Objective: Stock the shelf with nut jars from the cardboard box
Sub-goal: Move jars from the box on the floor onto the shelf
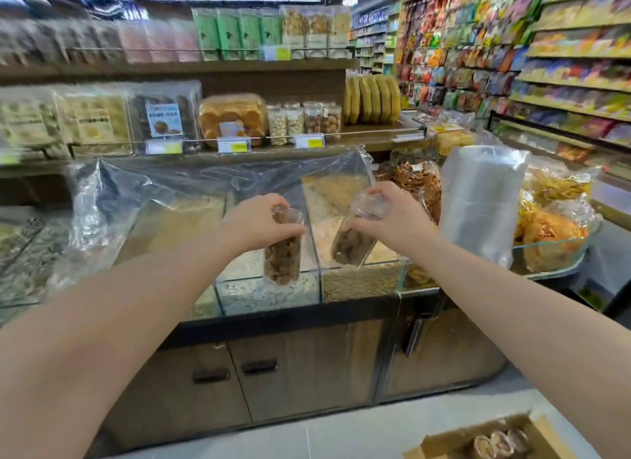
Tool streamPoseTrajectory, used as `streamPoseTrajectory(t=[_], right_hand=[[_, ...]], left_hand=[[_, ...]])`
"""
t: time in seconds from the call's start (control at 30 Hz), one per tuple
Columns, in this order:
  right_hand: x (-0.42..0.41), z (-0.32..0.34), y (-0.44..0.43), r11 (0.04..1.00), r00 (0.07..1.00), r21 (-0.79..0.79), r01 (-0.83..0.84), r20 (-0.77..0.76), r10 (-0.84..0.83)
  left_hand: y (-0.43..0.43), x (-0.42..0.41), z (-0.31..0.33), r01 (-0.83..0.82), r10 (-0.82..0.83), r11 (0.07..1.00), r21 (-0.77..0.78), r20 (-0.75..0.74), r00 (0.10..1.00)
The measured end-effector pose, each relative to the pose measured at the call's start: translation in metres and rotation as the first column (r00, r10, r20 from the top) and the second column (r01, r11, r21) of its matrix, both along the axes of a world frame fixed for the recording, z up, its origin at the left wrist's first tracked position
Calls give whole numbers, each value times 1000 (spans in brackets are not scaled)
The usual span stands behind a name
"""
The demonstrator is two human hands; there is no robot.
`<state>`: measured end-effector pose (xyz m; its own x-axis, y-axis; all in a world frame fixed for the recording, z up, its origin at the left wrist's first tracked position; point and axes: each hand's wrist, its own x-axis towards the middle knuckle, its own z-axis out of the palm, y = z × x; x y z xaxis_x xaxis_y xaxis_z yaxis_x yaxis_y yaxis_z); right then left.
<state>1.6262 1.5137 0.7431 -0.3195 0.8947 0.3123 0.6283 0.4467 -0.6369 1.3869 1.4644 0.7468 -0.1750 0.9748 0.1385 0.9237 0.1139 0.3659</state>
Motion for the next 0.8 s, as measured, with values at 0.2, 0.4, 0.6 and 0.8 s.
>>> streamPoseTrajectory(t=[0.2, 0.4, 0.6, 0.8], right_hand=[[-28, 12, 79, 995, 989, 56, 79, -131, -72], [-47, 33, 190, 992, 979, 61, 110, -179, -97], [-72, 51, 277, 989, 969, 54, 139, -214, -125], [-96, 63, 354, 987, 957, 5, 163, -244, -157]], left_hand=[[91, -16, 18, -17, 13, 997, 75, 58, 998], [176, -26, 38, -75, 49, 990, 123, 200, 978], [249, -40, 65, -116, 52, 981, 156, 365, 930], [330, -57, 79, -82, -10, 971, 225, 380, 925]])
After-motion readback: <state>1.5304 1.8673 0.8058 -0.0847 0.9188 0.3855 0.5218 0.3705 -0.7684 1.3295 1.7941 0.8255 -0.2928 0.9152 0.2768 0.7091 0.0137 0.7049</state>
